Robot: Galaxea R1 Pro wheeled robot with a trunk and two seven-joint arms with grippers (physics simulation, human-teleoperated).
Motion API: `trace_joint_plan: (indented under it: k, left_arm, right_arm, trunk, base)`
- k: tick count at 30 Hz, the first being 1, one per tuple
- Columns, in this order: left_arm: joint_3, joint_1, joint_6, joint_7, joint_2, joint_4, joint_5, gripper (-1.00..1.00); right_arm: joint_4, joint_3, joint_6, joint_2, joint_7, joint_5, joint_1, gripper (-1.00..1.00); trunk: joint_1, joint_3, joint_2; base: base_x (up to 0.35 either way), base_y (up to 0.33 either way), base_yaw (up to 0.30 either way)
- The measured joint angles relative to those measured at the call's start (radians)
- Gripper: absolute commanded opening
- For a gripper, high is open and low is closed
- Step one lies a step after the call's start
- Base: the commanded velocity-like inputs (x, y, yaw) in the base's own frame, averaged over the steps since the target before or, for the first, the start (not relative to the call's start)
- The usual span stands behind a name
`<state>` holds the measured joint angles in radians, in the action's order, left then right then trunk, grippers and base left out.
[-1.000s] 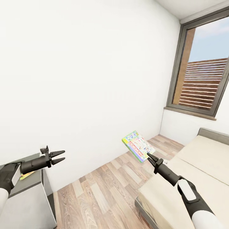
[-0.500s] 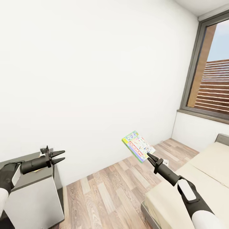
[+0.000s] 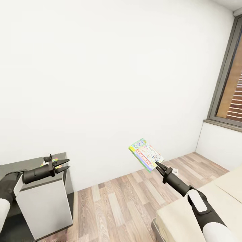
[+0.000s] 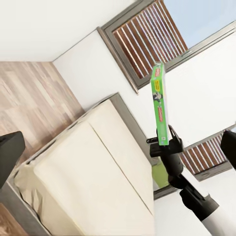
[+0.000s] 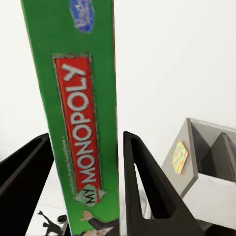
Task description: Put all the toys in the child's room - the three board games (two on the bed and one on the table), the two jigsaw puzzles on the table, and the tennis ball on the table - inside the toy box on the table in the child's room.
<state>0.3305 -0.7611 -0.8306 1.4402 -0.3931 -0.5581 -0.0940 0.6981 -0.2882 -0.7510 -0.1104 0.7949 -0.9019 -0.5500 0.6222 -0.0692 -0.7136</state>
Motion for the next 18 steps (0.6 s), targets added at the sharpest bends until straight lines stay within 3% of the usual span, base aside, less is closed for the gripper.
trace_joint_plan:
  k: [13, 18]
  left_arm:
    - [0.0, 0.0, 0.009, 0.0, 0.003, 0.001, 0.001, 1.0]
    - [0.0, 0.0, 0.011, 0.0, 0.003, 0.001, 0.001, 1.0]
  right_arm:
    - [0.0, 0.0, 0.001, -0.001, 0.0, 0.002, 0.0, -1.0]
    - [0.0, -0.001, 0.001, -0.001, 0.0, 0.002, 0.0, -1.0]
  trunk:
    - [0.0, 0.008, 0.0]
    - [-0.019, 0.027, 0.035]
  base:
    - [0.0, -0.037, 0.269]
    - [0.0, -0.001, 0.269]
